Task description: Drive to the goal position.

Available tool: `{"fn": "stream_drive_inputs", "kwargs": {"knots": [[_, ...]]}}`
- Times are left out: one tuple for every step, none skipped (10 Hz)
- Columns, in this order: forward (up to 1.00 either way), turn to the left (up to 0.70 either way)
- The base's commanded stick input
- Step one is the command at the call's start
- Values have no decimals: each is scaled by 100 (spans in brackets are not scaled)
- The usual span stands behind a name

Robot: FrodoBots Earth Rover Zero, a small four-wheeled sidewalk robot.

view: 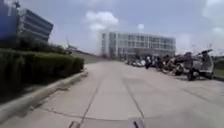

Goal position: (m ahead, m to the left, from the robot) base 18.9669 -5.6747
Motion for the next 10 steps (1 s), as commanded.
{"fn": "stream_drive_inputs", "kwargs": {"knots": [[70,0],[70,0],[70,0],[70,0],[70,0],[70,0],[70,0],[70,0],[70,0],[70,0]]}}
